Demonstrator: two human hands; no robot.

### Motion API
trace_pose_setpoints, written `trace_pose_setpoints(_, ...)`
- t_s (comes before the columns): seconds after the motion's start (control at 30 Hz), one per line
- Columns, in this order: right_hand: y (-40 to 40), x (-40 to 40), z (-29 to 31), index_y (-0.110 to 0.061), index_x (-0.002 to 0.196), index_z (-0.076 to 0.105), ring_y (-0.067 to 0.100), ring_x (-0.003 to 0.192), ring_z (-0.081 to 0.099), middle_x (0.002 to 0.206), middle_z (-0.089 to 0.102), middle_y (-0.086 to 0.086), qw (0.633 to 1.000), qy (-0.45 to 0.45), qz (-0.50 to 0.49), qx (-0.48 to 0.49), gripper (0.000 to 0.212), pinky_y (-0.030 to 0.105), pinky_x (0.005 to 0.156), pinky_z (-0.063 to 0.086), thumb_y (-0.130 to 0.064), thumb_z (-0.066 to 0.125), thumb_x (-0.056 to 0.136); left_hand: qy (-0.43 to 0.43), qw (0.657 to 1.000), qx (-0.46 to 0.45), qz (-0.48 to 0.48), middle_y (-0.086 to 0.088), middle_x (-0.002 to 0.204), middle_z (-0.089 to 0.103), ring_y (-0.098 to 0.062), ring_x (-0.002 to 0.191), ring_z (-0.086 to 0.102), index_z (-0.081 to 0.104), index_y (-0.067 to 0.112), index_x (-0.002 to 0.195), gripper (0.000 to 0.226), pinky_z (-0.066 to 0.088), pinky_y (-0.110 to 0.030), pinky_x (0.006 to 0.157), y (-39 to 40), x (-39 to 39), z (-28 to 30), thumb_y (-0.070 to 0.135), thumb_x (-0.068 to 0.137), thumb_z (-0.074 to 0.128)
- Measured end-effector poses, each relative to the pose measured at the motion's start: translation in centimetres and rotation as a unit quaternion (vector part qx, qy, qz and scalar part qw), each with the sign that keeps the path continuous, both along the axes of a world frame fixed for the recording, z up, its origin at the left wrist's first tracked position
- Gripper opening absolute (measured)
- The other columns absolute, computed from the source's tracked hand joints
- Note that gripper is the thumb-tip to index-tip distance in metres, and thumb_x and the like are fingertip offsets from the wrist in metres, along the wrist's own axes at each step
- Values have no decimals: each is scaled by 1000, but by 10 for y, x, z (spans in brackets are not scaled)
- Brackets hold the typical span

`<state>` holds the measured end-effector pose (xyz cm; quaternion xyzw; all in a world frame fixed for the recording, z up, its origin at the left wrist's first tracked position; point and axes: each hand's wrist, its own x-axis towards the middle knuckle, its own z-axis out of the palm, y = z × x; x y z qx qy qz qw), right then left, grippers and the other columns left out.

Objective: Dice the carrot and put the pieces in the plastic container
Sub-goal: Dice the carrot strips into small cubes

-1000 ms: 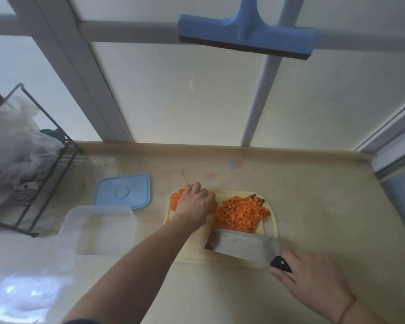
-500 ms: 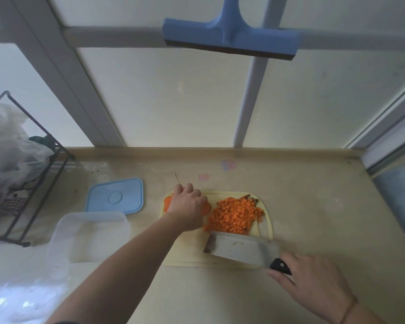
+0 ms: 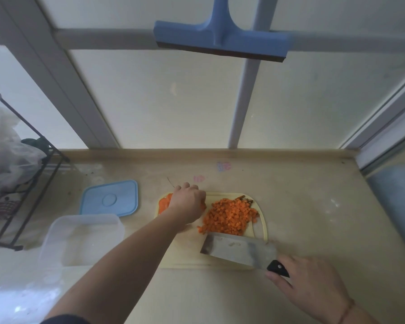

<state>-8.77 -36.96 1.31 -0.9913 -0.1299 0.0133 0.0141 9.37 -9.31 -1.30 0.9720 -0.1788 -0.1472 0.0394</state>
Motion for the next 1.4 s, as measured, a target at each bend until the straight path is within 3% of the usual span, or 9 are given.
trace_pose_setpoints(0.17, 4, 2, 4, -37, 104, 56, 9, 89, 67, 98, 69, -13, 999, 43, -9, -12, 101, 30, 61, 37, -78, -26, 62, 73, 974, -153, 152, -2, 105, 68, -21, 84, 67, 65, 21, 114, 17, 61, -38, 74, 0, -1, 6, 24, 98, 58)
trace_pose_setpoints(0.33, 3, 4, 5, -35, 96, 56, 9, 82, 68, 90, 70, -13, 999, 38, -8, 7, 92, 31, 59, 40, -80, -20, 68, 82, 931, -282, 217, 0, 107, 63, -12, 66, 65, 65, 22, 125, 30, 49, -16, 46, 3, -3, 12, 11, 101, 51)
trace_pose_setpoints(0.4, 2, 6, 5, -35, 95, 56, 9, 79, 67, 86, 70, -13, 999, 40, -12, 6, 92, 30, 58, 43, -82, -19, 69, 64, 902, -336, 264, 1, 109, 64, -5, 69, 62, 64, 23, 127, 31, 50, -11, 52, 8, -8, 15, 11, 102, 51)
trace_pose_setpoints(0.5, -2, 10, 1, -30, 93, 51, 10, 81, 65, 77, 64, -11, 994, 89, -43, 43, 91, 28, 64, 46, -84, -17, 66, 20, 856, -405, 321, 0, 105, 69, -12, 80, 69, 64, 25, 126, 33, 59, -30, 73, 19, -28, 19, 8, 100, 52)
trace_pose_setpoints(0.67, 0, 27, 2, -32, 73, 56, 5, 58, 56, 59, 61, -9, 939, 239, -110, 220, 62, 30, 64, 46, -86, 27, 76, -50, 767, -474, 430, 5, 85, 64, -1, 63, 62, 63, 28, 107, 30, 48, -13, 60, 21, -108, 12, 0, 98, 55)
trace_pose_setpoints(0.73, 6, 37, 4, -37, 63, 57, 1, 51, 51, 53, 59, -14, 916, 286, -105, 259, 35, 27, 62, 45, -54, 48, 92, -44, 770, -458, 442, 13, 84, 66, -2, 66, 64, 64, 33, 104, 33, 48, -15, 66, 9, -142, -4, 1, 95, 59)
trace_pose_setpoints(0.83, 11, 55, 1, -21, 58, 52, 0, 48, 48, 48, 52, -12, 906, 346, -50, 238, 44, 20, 55, 37, -42, 48, 97, -18, 781, -413, 469, 18, 89, 68, 9, 79, 62, 70, 27, 108, 30, 47, -11, 74, -13, -168, -31, 2, 94, 61)
trace_pose_setpoints(1.13, 9, 81, -23, -16, 62, 57, 5, 60, 58, 64, 64, -5, 915, 345, 33, 205, 56, 25, 59, 43, -62, 42, 88, -240, 860, -228, 388, -1, 117, 61, -30, 102, 56, 62, 25, 113, 27, 48, -41, 91, -53, -195, -81, 38, 91, 58)
trace_pose_setpoints(1.4, 9, 76, -37, -17, 67, 57, 1, 69, 61, 64, 64, -9, 903, 377, 60, 198, 97, 20, 62, 43, -98, 4, 58, -300, 884, -242, 266, 0, 125, 58, -31, 109, 55, 70, 13, 118, 35, 45, -42, 94, -53, -203, -99, 8, 85, 81)
